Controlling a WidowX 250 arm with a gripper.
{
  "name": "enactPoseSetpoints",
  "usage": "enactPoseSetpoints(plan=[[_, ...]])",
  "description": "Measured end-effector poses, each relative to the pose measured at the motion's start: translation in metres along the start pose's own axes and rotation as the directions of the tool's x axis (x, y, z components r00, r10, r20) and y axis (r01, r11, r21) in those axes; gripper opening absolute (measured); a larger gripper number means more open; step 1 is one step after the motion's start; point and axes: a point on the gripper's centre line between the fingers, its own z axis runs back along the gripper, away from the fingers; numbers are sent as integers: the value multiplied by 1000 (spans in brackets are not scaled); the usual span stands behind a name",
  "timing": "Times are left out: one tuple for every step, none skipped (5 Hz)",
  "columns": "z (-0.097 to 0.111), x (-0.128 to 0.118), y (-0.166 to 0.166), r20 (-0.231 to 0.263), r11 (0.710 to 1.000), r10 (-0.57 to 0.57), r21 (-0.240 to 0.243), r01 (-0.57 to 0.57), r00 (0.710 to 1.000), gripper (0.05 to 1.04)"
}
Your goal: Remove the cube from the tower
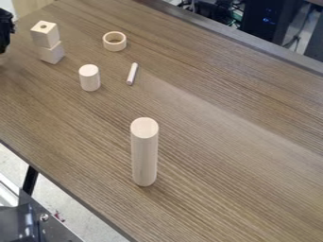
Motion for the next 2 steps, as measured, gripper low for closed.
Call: enactPoseSetpoints(plan=[[1, 1, -2, 2, 1000, -2, -9, 3, 1000, 1005], [24, 9, -3, 46, 1000, -3, 6, 3, 999, 999]])
